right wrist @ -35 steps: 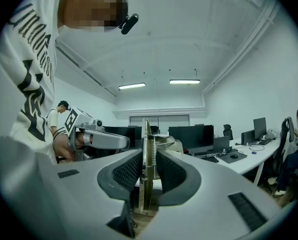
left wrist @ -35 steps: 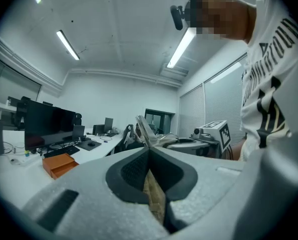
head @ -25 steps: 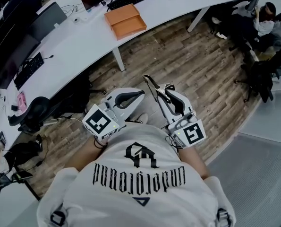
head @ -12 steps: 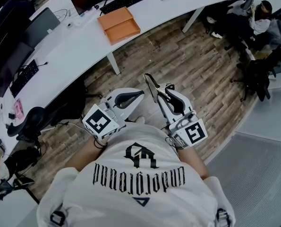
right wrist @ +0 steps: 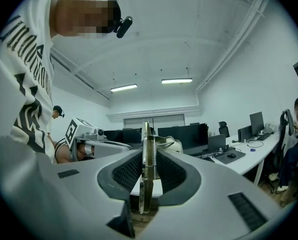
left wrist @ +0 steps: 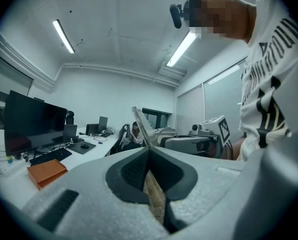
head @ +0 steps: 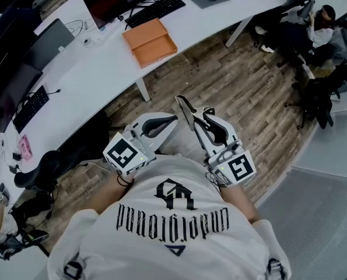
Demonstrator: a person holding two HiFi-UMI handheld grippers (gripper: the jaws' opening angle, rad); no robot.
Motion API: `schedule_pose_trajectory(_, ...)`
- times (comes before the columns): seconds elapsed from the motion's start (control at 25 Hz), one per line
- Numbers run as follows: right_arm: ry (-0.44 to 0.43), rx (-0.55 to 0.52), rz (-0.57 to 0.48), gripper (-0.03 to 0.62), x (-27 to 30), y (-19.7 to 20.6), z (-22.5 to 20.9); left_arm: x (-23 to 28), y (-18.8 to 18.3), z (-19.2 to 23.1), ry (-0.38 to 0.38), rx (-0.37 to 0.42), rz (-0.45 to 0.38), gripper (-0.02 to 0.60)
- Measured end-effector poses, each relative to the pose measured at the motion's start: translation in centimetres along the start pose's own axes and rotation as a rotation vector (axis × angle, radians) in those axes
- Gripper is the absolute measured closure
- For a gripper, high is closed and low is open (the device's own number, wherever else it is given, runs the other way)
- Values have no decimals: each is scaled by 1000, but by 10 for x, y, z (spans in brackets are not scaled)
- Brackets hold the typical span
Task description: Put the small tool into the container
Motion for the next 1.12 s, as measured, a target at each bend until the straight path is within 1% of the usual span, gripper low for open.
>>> schedule_pose_trajectory(0.4, 19, -7, -11, 503, 103, -22, 0, -32, -30, 100, 24, 36, -8, 566)
schedule_pose_trajectory(0.64, 31, 0, -18, 503, 158, -30, 5, -60, -34, 153, 20, 29, 6, 566)
schedule_pose_trajectory(0.8, 30, 2, -9, 503, 182, -30, 12, -71, -35, 174, 20, 24, 1, 566)
schedule_pose_trajectory(0.96, 21, -8, -3, 503, 198, -32, 16, -78, -31, 182, 37, 24, 2, 566)
schedule_pose_trajectory(1.12, 15, -8, -5, 503, 208, -32, 15, -84, -29, 192, 16, 15, 3, 566)
Point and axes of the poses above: the fingertips, and each gripper's own axes: x forward along the fingers, z to its left, y out of its underside, the point moved 2 cm from there along -x, backward along the fingers, and after that the axes turned 3 degrees about z, right-handed, at the moved point
